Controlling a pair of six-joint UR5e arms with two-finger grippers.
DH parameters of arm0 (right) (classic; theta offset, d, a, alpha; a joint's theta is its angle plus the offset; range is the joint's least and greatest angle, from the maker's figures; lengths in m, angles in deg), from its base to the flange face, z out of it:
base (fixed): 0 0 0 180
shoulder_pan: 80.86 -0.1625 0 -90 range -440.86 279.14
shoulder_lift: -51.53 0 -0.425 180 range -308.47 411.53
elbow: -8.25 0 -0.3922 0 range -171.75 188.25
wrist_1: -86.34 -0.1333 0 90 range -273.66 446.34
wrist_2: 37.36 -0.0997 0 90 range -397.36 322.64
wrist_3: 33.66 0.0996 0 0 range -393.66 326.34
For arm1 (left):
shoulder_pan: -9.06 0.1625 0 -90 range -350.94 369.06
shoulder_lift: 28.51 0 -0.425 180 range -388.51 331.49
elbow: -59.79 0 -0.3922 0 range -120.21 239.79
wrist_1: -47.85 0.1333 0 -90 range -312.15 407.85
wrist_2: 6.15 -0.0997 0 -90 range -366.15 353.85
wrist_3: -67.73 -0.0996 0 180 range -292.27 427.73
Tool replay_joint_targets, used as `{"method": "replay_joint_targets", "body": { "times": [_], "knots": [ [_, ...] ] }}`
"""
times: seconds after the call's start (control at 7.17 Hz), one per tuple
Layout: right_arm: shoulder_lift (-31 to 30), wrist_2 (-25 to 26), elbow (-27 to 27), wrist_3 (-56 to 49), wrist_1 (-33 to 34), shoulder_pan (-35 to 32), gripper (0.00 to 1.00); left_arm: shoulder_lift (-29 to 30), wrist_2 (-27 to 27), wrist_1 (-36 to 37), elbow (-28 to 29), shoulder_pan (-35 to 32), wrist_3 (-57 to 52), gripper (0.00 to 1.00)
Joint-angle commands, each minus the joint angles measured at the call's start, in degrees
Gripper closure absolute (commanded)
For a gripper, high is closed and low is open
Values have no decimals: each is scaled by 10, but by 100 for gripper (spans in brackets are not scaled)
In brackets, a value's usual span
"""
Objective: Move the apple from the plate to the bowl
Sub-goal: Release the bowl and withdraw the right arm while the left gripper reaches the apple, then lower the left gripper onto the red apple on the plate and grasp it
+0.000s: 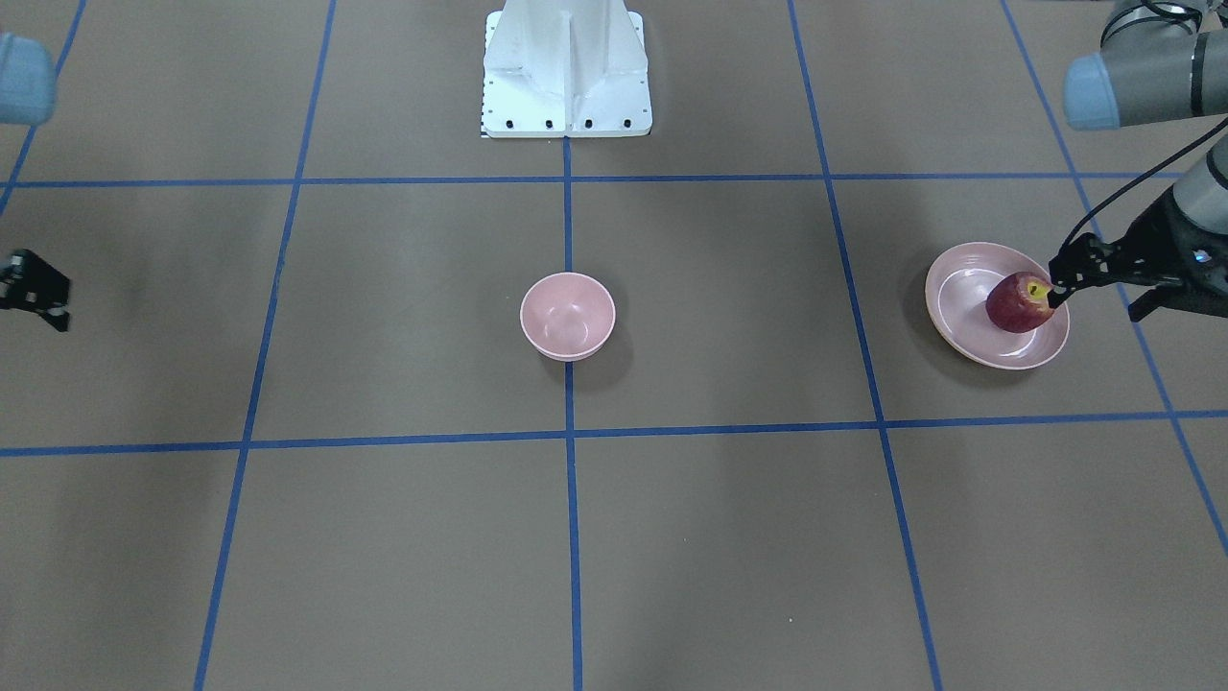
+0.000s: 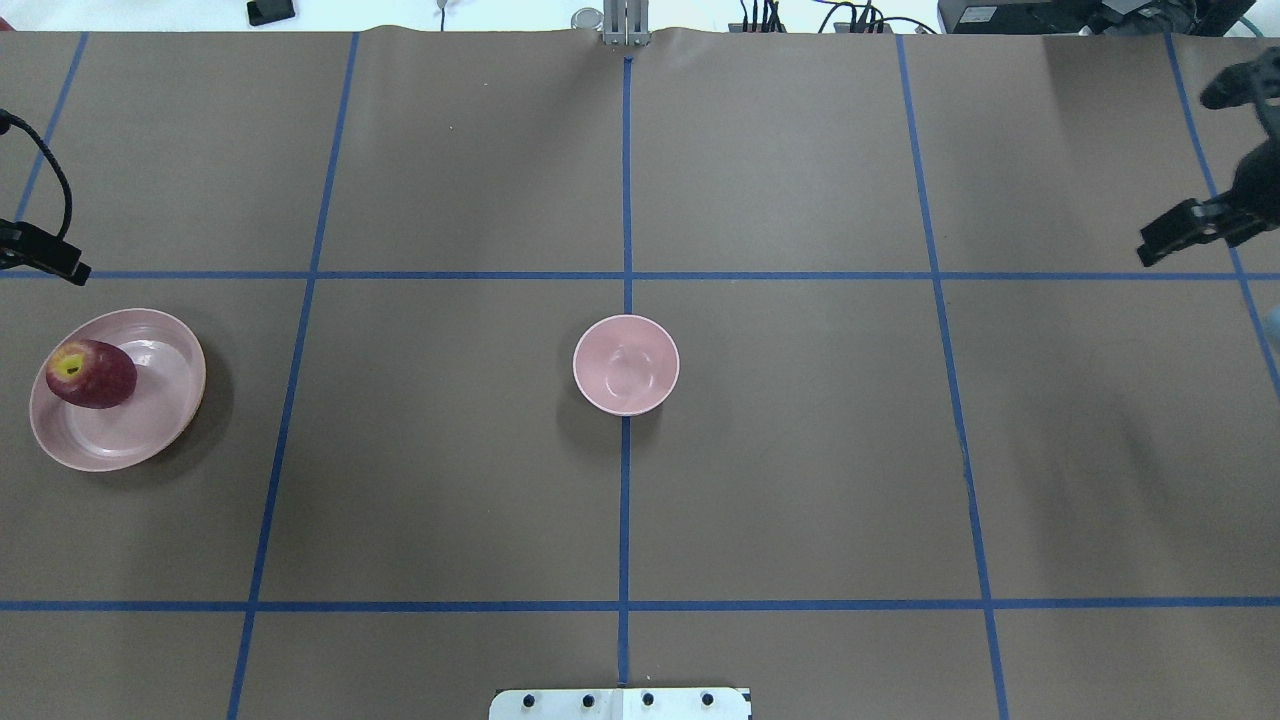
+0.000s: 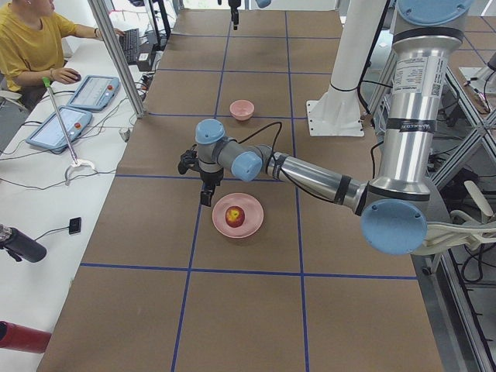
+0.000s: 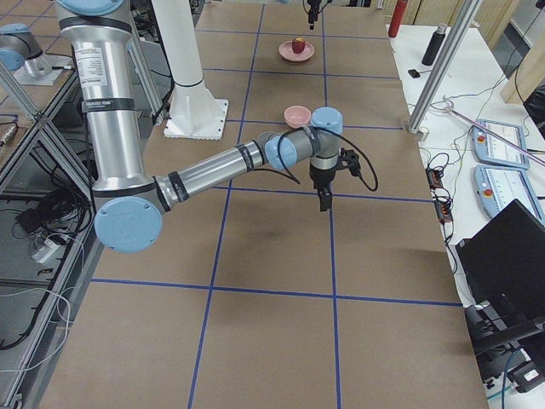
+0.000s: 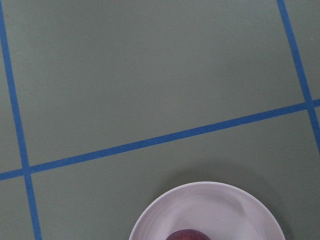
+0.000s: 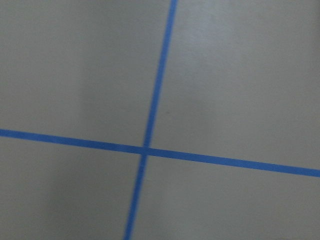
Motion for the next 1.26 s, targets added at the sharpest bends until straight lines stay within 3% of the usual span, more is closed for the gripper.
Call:
{"method": "replay_joint_targets", "body": {
  "times": [0.0, 0.56, 1.12],
  "knots": [
    [-101, -23, 12, -197, 1, -125, 0, -9, -3, -15, -1, 26, 10, 1],
    [-124, -33, 14, -209, 0, -136, 0, -100, -5, -148, 4, 66, 21, 1],
    [-126, -33, 14, -207, -2, -136, 0, -100, -17, -169, 14, 97, 50, 1]
  ]
}}
